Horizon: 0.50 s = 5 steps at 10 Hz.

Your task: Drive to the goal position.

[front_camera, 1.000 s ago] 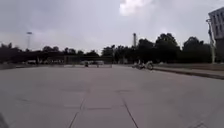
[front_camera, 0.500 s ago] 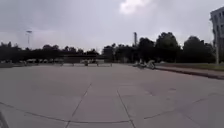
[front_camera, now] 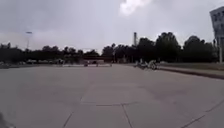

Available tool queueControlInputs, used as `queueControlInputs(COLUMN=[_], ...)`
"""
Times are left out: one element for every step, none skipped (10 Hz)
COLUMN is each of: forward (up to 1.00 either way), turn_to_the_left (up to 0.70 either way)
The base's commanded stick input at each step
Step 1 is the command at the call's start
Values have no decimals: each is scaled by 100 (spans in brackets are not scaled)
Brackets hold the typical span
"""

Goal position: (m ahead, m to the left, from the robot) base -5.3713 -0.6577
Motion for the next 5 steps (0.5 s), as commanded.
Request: queueControlInputs(forward=[70,70,70,70,70], turn_to_the_left=[0,0,0,0,0])
